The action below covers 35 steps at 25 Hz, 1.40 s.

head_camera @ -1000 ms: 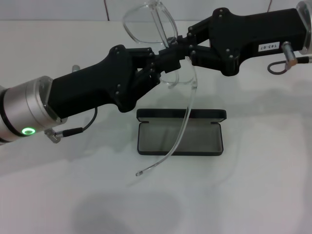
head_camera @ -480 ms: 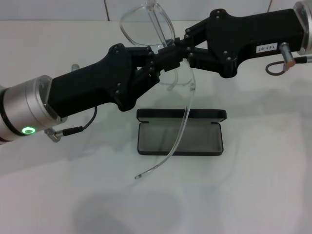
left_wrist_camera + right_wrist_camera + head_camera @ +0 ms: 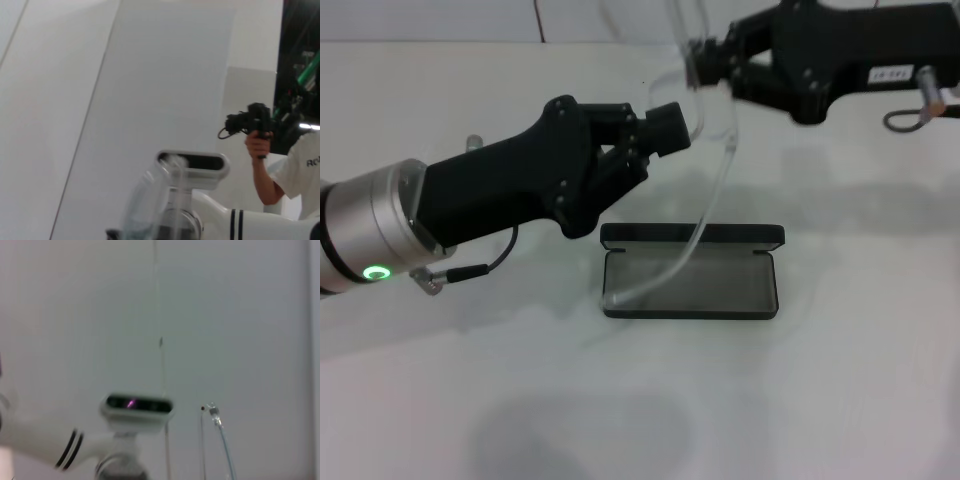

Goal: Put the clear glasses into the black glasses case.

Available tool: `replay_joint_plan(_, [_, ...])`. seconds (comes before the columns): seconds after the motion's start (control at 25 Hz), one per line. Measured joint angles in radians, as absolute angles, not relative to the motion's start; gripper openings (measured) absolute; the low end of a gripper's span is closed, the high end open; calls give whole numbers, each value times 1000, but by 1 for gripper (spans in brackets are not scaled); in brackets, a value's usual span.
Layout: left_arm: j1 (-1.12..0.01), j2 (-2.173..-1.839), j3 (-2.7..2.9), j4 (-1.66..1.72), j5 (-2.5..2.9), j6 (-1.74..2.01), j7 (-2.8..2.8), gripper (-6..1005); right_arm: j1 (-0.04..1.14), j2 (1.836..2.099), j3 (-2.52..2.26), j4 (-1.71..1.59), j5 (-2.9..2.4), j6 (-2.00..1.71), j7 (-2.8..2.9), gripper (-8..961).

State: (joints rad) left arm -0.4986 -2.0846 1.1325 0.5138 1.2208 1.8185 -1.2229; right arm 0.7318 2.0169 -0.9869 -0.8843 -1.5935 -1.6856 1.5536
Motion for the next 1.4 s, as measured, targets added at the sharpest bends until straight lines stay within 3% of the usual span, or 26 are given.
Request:
replay_joint_plan(0.36, [-491, -2084, 1135, 514, 1236, 1855, -1196, 48, 669, 2007, -820, -839, -1479, -1748, 1516, 64])
replay_joint_plan(0.76, [-490, -2082, 1133, 514, 1235, 1872, -1193, 48, 641, 1937, -712, -693, -1322, -1888, 1509, 64])
replay_joint_plan(1.04, [-513, -2092, 1164, 513, 1228, 1957, -1201, 48, 624, 1986, -722, -685, -1283, -1881, 1428, 64])
replay_joint_plan(1.4, [-547, -2092, 1326, 513, 1125, 1972, -1176, 48, 668, 2013, -830, -624, -1291, -1827, 1341, 64])
